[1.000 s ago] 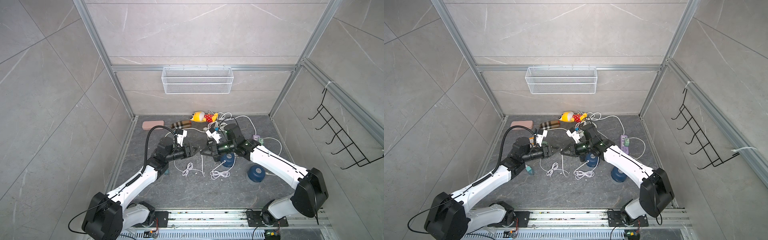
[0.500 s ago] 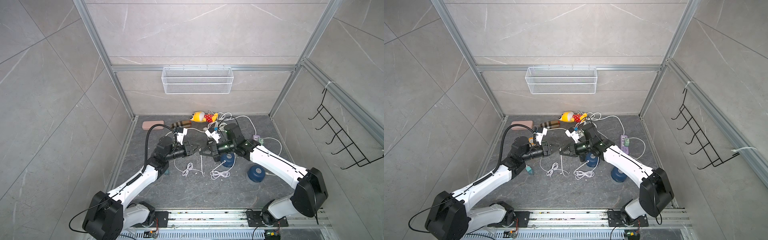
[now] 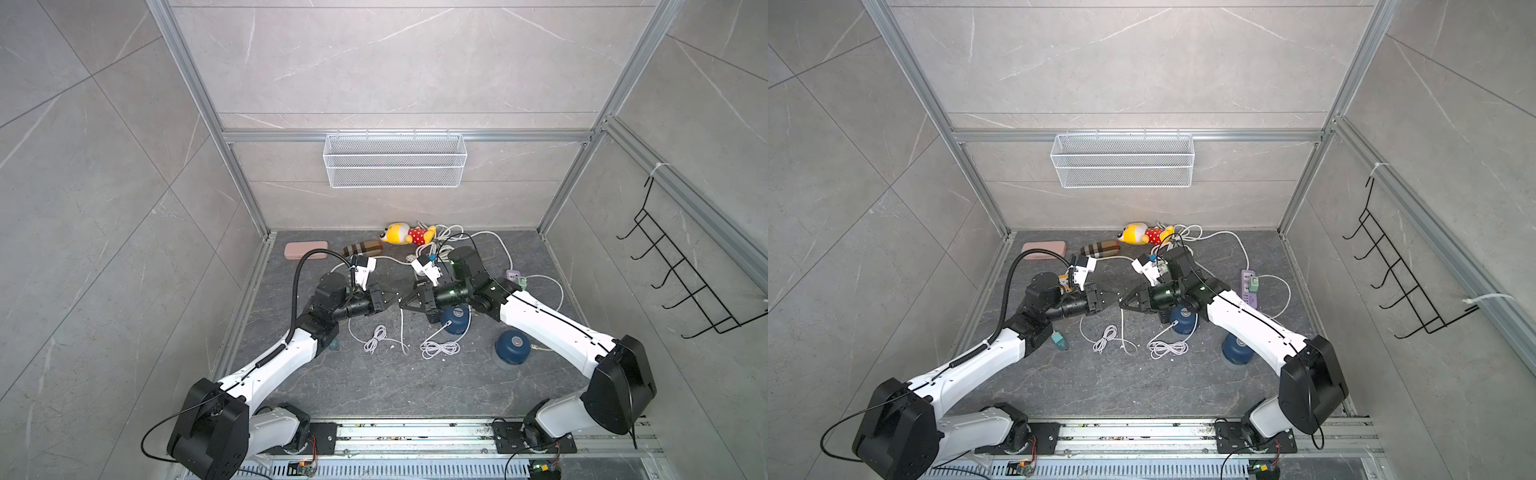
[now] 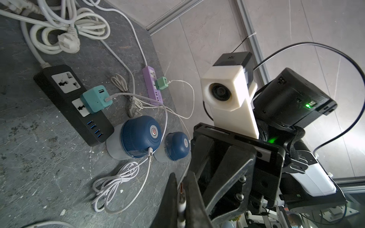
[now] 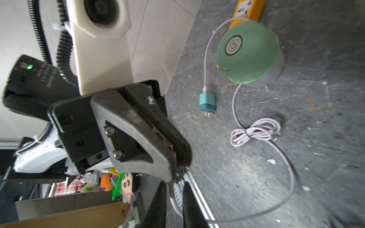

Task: Charge the cordless meat grinders
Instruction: Pick up the charging cable from the center of the board.

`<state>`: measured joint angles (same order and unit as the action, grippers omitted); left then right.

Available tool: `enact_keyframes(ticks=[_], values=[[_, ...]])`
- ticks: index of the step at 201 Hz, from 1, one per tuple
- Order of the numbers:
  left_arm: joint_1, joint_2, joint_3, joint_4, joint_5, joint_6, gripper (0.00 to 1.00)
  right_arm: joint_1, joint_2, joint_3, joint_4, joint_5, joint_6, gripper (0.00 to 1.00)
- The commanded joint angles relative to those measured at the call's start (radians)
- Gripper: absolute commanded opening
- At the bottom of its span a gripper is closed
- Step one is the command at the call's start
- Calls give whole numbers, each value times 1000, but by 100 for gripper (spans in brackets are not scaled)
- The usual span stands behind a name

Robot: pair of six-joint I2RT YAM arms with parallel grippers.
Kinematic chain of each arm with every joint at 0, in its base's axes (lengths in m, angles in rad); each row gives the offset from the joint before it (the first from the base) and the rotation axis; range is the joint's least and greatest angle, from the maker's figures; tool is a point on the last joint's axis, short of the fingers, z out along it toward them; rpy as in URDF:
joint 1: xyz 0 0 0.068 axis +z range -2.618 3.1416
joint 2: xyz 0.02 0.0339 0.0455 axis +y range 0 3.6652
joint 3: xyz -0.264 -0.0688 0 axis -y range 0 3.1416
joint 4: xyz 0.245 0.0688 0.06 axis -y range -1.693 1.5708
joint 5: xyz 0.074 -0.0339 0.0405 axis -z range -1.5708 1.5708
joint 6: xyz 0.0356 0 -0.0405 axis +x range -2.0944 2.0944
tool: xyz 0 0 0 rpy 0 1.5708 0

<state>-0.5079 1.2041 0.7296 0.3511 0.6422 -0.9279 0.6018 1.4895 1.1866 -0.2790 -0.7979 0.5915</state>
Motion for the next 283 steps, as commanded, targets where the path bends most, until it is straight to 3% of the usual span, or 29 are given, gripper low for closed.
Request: enact_keyframes(ticks=[1, 31, 62, 145, 187, 230, 283], values=[[6, -72, 52, -108, -144, 54, 0, 12, -70, 53, -95, 183, -70, 27], [5, -129, 69, -243, -346, 39, 0, 113, -80, 154, -236, 465, -165, 34], [5, -141, 82, -299, -417, 11, 0, 219, 16, 300, -360, 624, -221, 35], [6, -164, 89, -330, -429, -15, 0, 297, 217, 523, -469, 694, -258, 33], [5, -162, 99, -331, -417, -23, 0, 308, 266, 562, -476, 695, -260, 32], [6, -163, 99, -333, -405, -43, 0, 308, 298, 595, -479, 708, -266, 25], [6, -172, 96, -331, -394, -69, 0, 309, 316, 606, -486, 726, -277, 25]])
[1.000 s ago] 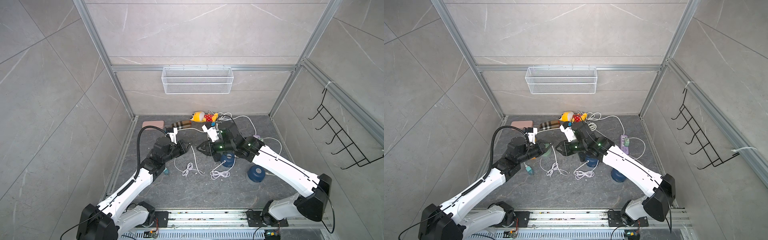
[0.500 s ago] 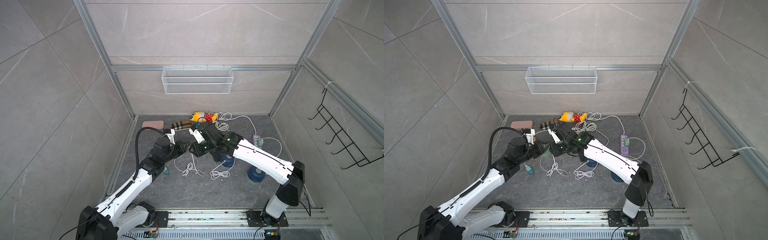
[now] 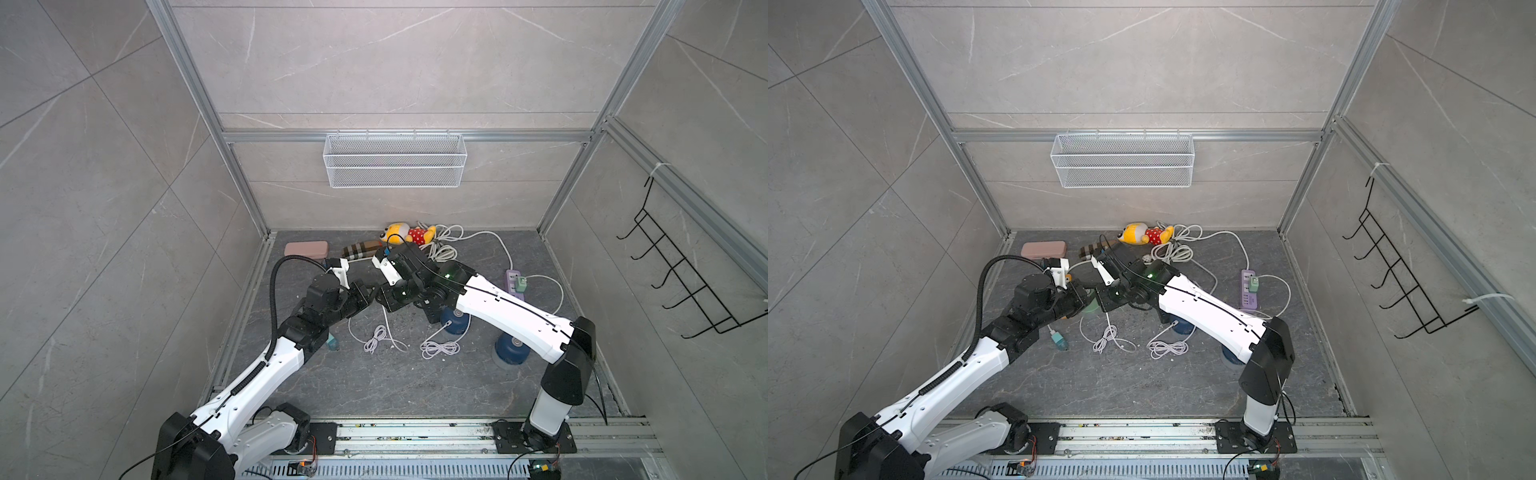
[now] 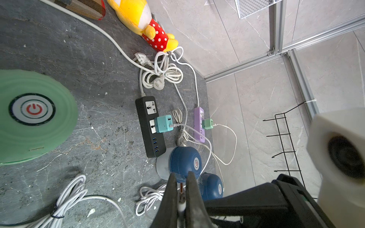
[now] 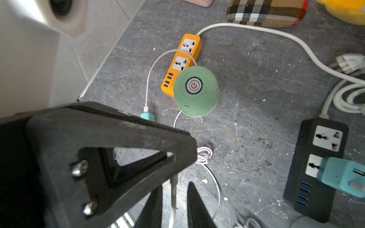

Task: Charge the cordless meat grinders
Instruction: Pick up the charging cable from the center of the board.

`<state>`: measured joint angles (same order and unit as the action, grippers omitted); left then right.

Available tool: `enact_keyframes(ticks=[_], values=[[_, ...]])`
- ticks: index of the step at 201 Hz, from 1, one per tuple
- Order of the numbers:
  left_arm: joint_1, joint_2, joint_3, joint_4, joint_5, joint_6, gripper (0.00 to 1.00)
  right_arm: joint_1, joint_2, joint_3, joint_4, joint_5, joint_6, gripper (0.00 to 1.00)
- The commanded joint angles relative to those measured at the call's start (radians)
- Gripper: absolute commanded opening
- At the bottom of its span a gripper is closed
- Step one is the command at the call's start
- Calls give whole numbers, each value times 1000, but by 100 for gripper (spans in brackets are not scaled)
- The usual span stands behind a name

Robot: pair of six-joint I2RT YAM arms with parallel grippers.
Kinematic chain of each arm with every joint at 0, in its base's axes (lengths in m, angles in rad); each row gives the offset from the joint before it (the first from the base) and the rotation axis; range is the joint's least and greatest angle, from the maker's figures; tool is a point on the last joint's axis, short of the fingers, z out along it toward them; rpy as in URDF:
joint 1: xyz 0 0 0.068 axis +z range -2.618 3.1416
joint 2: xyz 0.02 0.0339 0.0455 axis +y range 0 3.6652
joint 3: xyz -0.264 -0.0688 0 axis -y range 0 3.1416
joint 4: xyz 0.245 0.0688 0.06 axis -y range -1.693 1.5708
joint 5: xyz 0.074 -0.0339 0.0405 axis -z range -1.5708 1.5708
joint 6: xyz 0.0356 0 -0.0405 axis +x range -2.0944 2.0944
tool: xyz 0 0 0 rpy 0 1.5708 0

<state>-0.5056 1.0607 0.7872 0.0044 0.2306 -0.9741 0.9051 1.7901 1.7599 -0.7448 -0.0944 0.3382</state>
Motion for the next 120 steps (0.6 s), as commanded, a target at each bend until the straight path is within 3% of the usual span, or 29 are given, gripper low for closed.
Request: enact_keyframes(ticks=[1, 75, 120], values=[[3, -28, 38, 16, 18, -24, 0, 6, 16, 33, -21, 22, -24, 25], [3, -21, 40, 8, 44, -55, 0, 6, 21, 35, -15, 27, -31, 16], [4, -22, 33, 1, 56, -67, 0, 5, 19, 33, -10, 32, -33, 0]])
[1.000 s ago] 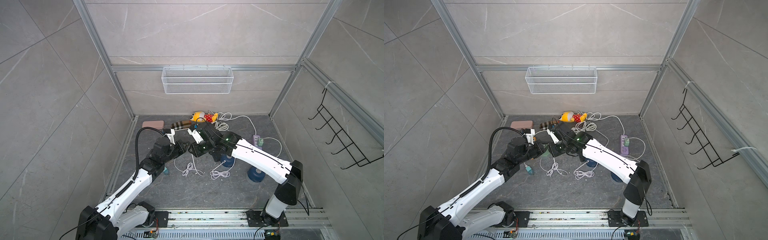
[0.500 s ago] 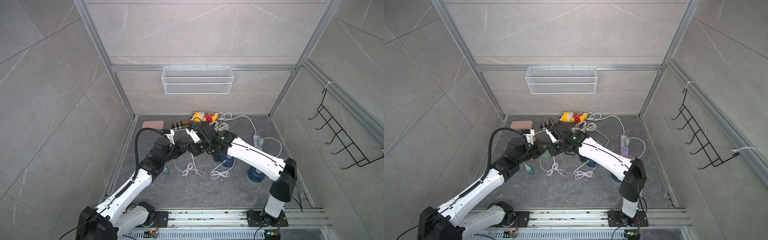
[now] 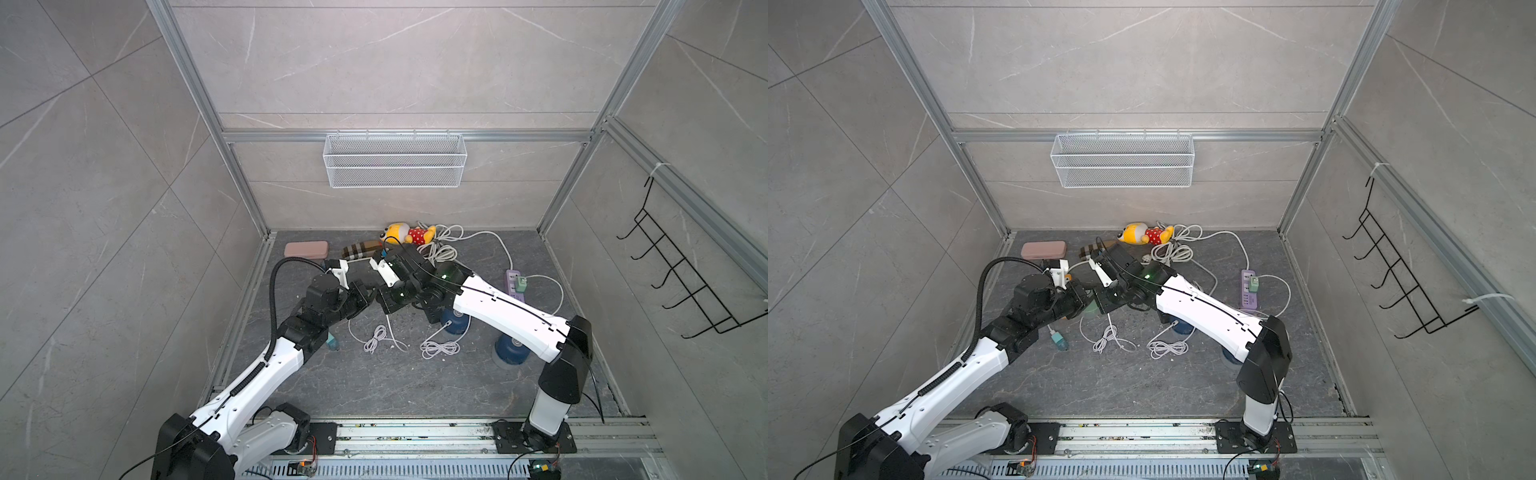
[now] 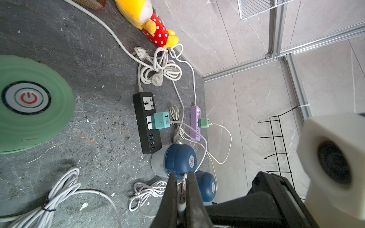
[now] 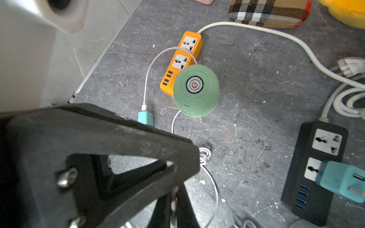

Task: Charge the cordless meat grinders
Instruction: Pick up the charging cable from the center of the board, then move the cordless meat grinder to the center of the board.

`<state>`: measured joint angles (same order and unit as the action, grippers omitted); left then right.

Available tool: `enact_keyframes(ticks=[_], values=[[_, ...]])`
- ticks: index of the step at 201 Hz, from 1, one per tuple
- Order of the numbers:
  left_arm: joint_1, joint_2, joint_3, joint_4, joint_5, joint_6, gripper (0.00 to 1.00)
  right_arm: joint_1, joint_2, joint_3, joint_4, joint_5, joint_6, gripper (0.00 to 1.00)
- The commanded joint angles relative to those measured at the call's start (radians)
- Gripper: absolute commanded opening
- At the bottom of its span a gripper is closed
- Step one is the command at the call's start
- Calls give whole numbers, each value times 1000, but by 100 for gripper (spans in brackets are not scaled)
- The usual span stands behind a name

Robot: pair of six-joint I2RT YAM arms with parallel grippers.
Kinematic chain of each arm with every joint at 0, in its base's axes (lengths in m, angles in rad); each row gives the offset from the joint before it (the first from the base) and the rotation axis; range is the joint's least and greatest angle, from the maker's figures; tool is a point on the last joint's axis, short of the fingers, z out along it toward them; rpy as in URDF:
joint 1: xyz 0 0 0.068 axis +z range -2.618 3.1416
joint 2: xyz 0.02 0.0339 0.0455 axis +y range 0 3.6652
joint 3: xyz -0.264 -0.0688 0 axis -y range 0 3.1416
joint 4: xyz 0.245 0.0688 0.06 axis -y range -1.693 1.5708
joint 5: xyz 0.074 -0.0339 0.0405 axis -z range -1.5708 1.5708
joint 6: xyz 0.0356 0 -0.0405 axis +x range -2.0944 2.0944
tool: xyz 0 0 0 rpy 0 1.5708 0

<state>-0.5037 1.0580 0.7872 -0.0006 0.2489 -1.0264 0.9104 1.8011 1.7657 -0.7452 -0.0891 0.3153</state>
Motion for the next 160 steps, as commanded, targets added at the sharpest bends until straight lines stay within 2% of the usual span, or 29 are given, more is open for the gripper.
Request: enact_keyframes(ticks=[1, 14, 22, 28, 36, 44, 55, 69, 97, 128, 160], values=[[2, -19, 34, 6, 38, -15, 0, 0, 8, 27, -10, 27, -10, 0], [2, -20, 36, -2, 39, -12, 1, 0, 3, 21, -5, 28, -9, 0], [2, -22, 39, -11, 37, -8, 20, 1, 0, 14, -3, 34, -8, 0], [1, -24, 44, -27, 28, -1, 42, 0, -3, 7, -3, 42, -8, 0], [2, -28, 58, -71, 5, 13, 64, 1, -10, -2, -5, 53, -8, 0], [5, -33, 75, -127, -29, 38, 77, 0, -18, -12, -8, 65, -9, 0], [12, -33, 107, -227, -93, 82, 88, 0, -34, -31, -15, 86, -10, 0], [33, -16, 142, -315, -145, 155, 92, -1, -57, -64, -20, 114, -13, 0], [71, 78, 209, -421, -245, 301, 95, -3, -110, -141, -20, 141, -14, 0], [108, 219, 260, -405, -286, 398, 96, -2, -168, -223, -7, 147, -1, 0], [155, 358, 295, -366, -266, 424, 97, -3, -219, -289, 4, 155, 12, 0]])
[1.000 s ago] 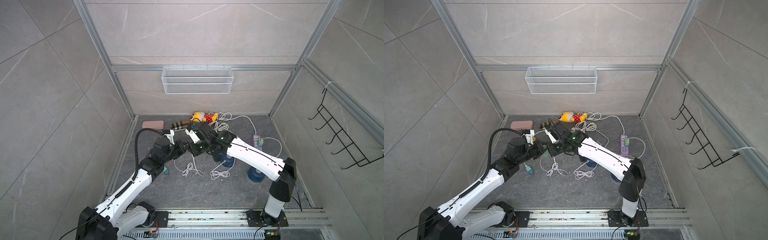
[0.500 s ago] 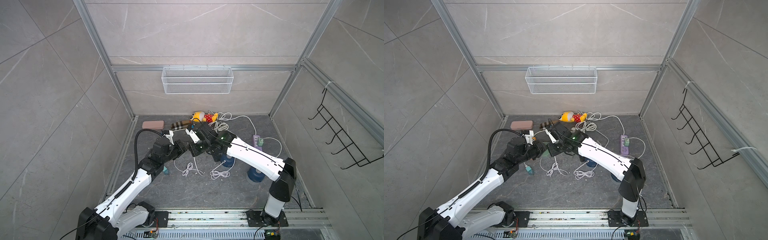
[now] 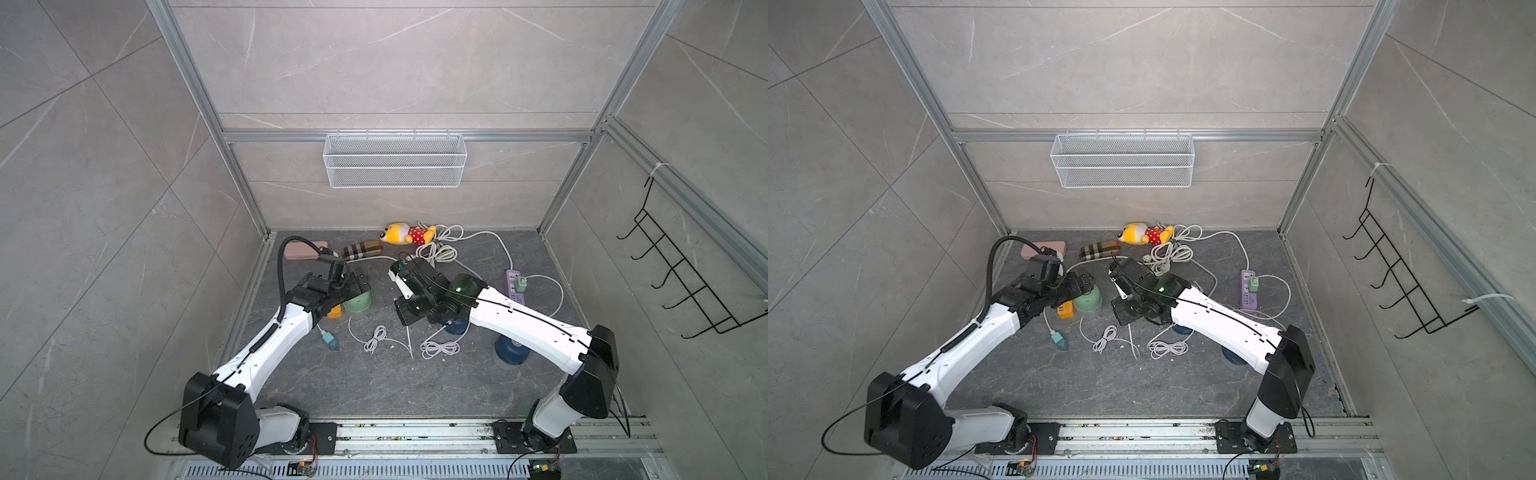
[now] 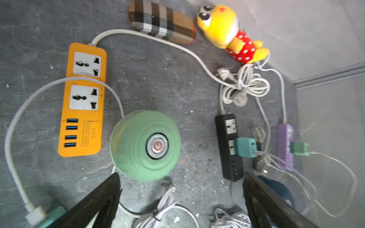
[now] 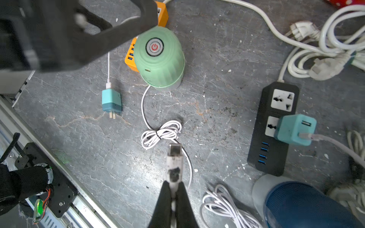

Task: Charge the cordless meat grinders
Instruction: Move the cordless meat grinder to the center of the board.

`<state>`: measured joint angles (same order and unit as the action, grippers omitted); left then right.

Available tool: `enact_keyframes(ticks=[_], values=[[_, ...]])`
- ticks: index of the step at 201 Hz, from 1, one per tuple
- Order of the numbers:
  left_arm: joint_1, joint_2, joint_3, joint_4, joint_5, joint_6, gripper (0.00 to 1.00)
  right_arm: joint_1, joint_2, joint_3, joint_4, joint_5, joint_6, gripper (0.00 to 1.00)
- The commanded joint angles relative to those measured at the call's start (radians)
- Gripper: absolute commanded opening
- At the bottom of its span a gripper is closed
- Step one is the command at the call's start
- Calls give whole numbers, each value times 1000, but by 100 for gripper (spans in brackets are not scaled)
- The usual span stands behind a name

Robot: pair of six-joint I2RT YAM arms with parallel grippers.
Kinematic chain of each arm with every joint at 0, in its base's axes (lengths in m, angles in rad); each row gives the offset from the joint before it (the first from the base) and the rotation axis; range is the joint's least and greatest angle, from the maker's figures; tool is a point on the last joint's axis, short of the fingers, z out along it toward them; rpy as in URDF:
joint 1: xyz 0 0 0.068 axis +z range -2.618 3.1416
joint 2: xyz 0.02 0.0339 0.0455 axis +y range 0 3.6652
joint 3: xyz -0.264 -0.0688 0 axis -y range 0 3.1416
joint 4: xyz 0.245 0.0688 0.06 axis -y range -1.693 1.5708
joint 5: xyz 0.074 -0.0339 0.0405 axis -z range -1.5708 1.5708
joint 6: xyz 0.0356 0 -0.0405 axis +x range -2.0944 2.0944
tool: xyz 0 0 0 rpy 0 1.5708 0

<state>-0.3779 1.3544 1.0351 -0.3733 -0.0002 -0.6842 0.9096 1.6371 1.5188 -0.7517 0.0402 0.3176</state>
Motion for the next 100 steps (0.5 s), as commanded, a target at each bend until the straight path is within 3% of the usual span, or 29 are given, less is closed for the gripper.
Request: enact_keyframes(ticks=[1, 45, 100], values=[[31, 65, 47, 7, -15, 82, 97, -3, -56, -44, 10, 26, 10, 0], [68, 190, 72, 51, 62, 82, 97, -3, -92, -89, 14, 39, 14, 0], [65, 236, 55, 60, 129, 60, 98, -3, -91, -99, 27, 40, 14, 0]])
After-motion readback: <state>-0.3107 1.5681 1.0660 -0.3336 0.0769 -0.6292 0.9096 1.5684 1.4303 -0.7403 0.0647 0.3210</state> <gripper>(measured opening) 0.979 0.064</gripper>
